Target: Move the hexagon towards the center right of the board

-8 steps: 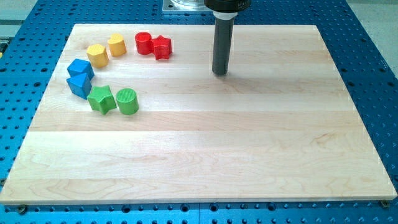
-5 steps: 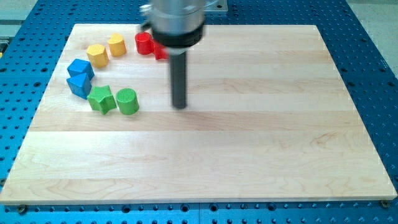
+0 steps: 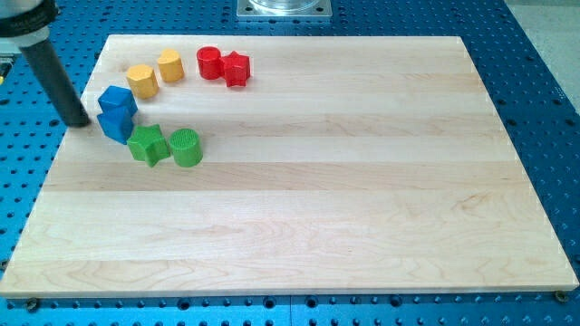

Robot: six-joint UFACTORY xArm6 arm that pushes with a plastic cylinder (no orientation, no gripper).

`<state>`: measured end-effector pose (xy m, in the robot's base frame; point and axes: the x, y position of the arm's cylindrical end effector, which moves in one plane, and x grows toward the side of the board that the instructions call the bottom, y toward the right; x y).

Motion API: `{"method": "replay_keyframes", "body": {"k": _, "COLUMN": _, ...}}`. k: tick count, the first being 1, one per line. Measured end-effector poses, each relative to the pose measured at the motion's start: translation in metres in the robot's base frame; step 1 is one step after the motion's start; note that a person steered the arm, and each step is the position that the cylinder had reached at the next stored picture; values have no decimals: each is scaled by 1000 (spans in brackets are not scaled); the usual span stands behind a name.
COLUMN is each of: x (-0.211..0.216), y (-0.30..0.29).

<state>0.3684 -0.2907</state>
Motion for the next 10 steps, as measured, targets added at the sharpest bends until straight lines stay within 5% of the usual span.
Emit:
{"method": "replay_keyframes", "body": {"k": 1, "x": -56, "y": 7}}
{"method": "replay_keyframes", "body": {"k": 2, "x": -59, "y": 62}}
{"method": "replay_keyframes", "body": {"k": 4, "x": 3, "y": 258}}
{"method": "replay_keyframes", "body": {"k": 5, "x": -23, "y": 250}}
{"method": "replay_keyframes", "body": {"k": 7, "x": 41, "y": 436}}
{"method": "replay_keyframes", "body": {"k": 8, "x": 51, "y": 389}}
{"method": "replay_keyframes", "body": {"k": 9, "x": 93, "y": 427}}
{"method": "replay_keyframes", "body": {"k": 10, "x": 70, "y": 479}}
